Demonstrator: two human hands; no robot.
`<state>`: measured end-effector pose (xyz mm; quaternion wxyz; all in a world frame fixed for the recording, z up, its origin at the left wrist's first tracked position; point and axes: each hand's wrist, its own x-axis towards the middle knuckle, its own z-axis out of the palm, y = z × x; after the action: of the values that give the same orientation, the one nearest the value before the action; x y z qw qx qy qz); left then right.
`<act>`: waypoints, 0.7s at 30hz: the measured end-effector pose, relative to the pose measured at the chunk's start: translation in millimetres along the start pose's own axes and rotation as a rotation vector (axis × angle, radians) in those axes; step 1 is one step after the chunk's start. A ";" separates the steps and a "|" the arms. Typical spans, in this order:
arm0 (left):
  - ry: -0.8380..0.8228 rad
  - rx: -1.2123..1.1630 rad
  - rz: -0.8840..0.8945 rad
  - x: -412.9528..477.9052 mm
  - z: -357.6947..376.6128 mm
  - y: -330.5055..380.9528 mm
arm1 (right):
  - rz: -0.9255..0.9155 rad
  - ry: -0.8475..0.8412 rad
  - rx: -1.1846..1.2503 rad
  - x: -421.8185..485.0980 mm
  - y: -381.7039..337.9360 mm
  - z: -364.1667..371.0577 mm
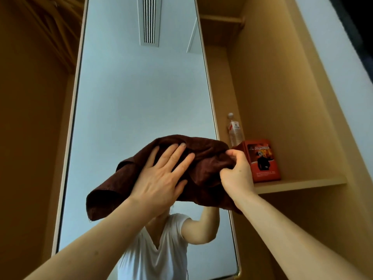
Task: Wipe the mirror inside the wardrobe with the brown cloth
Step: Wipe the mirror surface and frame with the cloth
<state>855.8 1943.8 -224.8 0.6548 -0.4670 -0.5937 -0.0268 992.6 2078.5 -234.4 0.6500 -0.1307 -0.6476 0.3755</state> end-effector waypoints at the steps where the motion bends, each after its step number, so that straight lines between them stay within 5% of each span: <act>1: 0.000 -0.005 0.000 0.1 0.0 0.6 | -0.008 0.016 0.013 -0.7 1.4 0.7; 21: 0.053 -0.052 0.043 141.4 -13.2 -80.9 | -0.099 0.117 0.202 128.2 -100.5 33.5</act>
<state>859.7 1963.2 -62.5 0.6584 -0.4957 -0.5649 -0.0404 977.6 2083.4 -68.9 0.7144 -0.0543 -0.5730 0.3979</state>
